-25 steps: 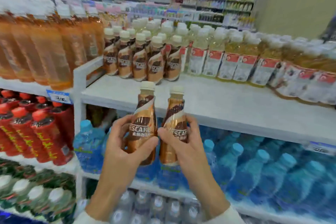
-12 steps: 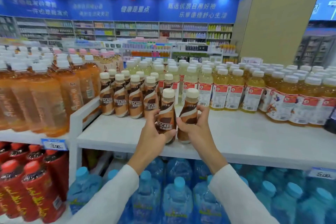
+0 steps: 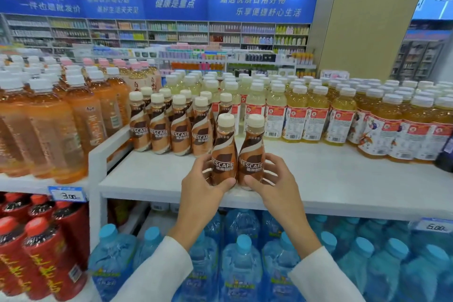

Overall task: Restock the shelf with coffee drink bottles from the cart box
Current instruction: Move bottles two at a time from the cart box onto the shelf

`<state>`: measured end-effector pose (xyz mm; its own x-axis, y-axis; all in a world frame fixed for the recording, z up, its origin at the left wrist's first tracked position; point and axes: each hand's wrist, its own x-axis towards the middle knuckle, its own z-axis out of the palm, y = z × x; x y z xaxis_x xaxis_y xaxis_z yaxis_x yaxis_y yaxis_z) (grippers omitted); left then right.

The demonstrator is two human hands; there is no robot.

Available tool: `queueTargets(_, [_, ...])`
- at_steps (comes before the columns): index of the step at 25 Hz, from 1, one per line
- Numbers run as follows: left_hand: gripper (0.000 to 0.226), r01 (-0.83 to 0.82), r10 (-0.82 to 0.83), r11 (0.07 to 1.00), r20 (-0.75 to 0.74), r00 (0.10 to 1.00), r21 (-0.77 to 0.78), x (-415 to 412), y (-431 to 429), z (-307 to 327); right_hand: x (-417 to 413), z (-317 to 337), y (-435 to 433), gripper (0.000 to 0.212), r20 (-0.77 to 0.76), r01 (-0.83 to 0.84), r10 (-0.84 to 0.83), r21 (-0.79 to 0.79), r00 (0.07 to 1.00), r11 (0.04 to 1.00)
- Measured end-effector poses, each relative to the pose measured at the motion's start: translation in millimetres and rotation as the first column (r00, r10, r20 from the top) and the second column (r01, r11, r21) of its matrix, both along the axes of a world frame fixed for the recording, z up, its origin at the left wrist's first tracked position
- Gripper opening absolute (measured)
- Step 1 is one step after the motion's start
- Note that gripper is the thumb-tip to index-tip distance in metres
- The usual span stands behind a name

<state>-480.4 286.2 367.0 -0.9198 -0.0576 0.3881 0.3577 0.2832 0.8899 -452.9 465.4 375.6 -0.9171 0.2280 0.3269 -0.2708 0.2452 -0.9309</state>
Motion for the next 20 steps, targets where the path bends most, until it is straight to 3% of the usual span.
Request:
queueTargets(8, [0.066, -0.045, 0.045, 0.999, 0.006, 0.999, -0.012, 5.0, -1.0, 4.0, 5.1, 4.8, -11.2, 0.060, -0.029, 0.097, -0.095, 0.058, 0.995, 0.994])
queueTargets(14, [0.072, -0.113, 0.113, 0.993, 0.001, 0.994, -0.033, 4.8, -2.9, 3.8, 7.2, 2.7, -6.9, 0.052, 0.005, 0.019, -0.019, 0.041, 1.000, 0.999])
queueTargets(20, [0.065, -0.146, 0.145, 0.985, -0.017, 0.989, -0.094, 3.3, -13.4, 2.3, 3.3, -6.1, -25.7, 0.056, -0.031, 0.090, -0.090, 0.016, 0.995, 0.996])
